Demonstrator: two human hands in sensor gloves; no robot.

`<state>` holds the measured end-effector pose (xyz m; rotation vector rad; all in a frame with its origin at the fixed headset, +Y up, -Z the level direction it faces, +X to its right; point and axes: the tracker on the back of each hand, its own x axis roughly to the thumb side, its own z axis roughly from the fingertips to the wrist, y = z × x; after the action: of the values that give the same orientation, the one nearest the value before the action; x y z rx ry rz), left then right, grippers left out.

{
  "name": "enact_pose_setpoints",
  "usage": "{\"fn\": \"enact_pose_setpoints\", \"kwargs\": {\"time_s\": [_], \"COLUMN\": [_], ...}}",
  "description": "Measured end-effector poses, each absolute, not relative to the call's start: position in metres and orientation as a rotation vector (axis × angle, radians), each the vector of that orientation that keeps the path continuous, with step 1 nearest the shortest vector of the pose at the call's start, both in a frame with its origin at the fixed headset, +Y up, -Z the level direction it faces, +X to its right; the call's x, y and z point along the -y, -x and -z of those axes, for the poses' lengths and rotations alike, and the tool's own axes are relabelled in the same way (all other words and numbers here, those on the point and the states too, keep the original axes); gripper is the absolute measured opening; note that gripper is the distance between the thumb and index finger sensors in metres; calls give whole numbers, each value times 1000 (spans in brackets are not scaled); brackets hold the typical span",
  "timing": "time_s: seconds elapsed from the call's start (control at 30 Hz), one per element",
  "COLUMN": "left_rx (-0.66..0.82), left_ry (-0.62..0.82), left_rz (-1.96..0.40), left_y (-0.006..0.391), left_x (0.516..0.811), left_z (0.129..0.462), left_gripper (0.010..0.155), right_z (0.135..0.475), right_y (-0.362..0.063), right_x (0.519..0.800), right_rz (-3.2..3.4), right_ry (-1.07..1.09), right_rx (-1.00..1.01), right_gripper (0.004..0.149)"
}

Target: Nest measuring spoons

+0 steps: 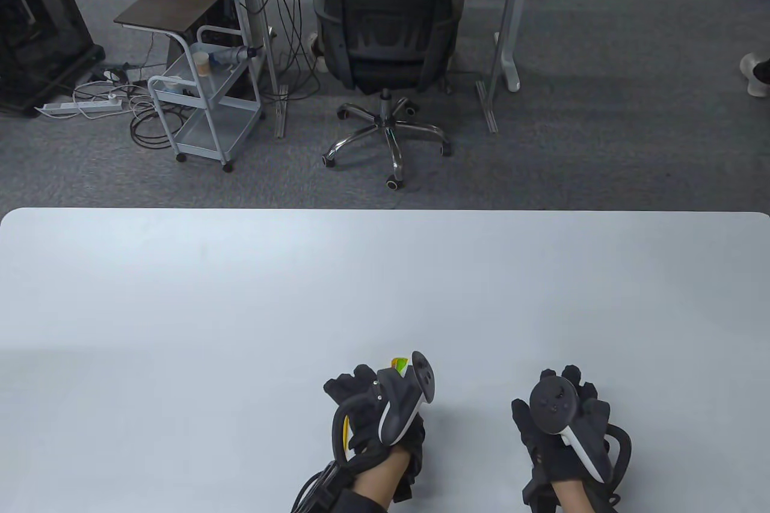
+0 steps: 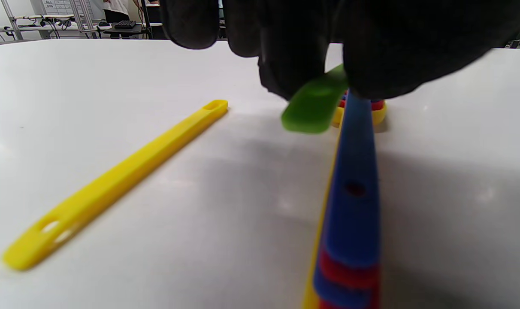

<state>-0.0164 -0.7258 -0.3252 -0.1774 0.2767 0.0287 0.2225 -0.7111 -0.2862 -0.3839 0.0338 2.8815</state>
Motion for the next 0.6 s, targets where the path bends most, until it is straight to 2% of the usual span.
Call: {"fn": "enact_pose_setpoints", "kwargs": {"time_s": [0.6], "left_rx": [-289], "left_ry": [236], "left_rz": [-41], "left_y": [15], "left_x": [725], "left_z": [322], "left_gripper": [49], "right_z": [286], "right_y": [-220], "right_x": [712], "right_rz": [-2883], "right_ry": [374], "right_rx": [-39], "right_gripper": [74]}}
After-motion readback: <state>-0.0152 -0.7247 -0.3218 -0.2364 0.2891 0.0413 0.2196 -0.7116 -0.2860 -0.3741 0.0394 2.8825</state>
